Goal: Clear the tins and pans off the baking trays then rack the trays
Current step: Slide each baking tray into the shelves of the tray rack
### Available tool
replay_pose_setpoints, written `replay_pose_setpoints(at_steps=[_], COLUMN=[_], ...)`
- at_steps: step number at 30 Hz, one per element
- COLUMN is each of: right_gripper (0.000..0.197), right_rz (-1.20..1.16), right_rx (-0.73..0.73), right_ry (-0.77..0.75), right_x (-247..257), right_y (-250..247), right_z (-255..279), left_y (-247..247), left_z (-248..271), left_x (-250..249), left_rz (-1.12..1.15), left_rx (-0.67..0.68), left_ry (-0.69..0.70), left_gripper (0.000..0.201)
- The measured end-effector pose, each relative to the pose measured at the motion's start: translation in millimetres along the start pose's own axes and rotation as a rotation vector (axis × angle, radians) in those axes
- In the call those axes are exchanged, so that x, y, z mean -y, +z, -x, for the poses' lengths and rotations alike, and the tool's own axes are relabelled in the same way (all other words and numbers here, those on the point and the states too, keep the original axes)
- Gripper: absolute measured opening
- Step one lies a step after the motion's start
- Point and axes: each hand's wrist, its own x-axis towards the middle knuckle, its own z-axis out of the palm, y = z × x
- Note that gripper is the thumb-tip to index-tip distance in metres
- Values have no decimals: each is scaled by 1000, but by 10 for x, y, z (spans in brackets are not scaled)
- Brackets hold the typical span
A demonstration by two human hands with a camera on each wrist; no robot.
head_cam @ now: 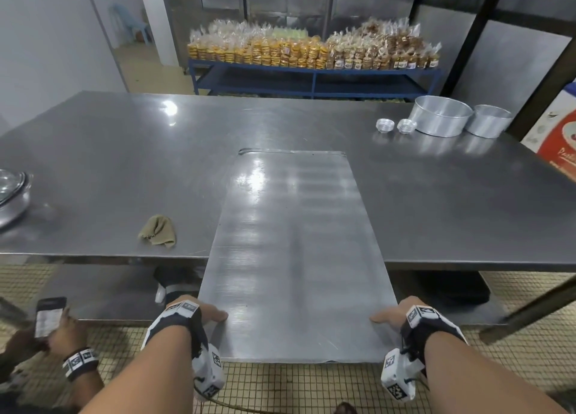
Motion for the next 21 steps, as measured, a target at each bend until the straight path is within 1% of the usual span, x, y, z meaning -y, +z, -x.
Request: replay_pose_setpoints(at_steps=[2, 5, 7, 9, 11, 12, 14, 15, 16, 18, 20, 21], right_gripper=[59, 71, 71, 68, 60, 55, 40, 33, 29, 36, 42, 43], right_rz=[26, 82, 116, 148, 157, 158, 122, 108, 100, 88, 29, -29], right_rx=[11, 47, 55, 77, 96, 112, 145, 144, 121, 51, -5, -15], right_ry=[-6, -24, -27, -36, -49, -59, -80, -80, -82, -96, -85, -65], right_x=[-73, -171, -224, -267, -282, -282, -233, -199, -141, -12, 123, 183], right_y=[-10, -28, -44, -63, -93, -116, -160, -167, -166, -148, -122, -118], right_z=[15, 29, 53, 77, 55, 46, 62, 55, 35, -37, -167, -229], left_y=[34, 85, 103, 118, 114, 111, 93, 92, 85, 65, 76, 84], left_z=[16, 15, 32, 27, 26, 16, -18, -41, -64, -103, -210, -313], left_x=[63, 159, 216, 255, 257, 246, 182, 115, 33, -148, -291, -345], left_rz=[-16, -16, -57, -73, -36, 1, 60, 104, 141, 218, 272, 309], left_rx=[37, 82, 107, 141, 207, 235, 233, 219, 183, 97, 78, 58], left_ry=[9, -1, 1, -12, -23, -29, -43, -43, -30, -1, -2, 2], left_gripper=[81, 90, 96, 106, 120, 122, 129, 127, 115, 86, 92, 88])
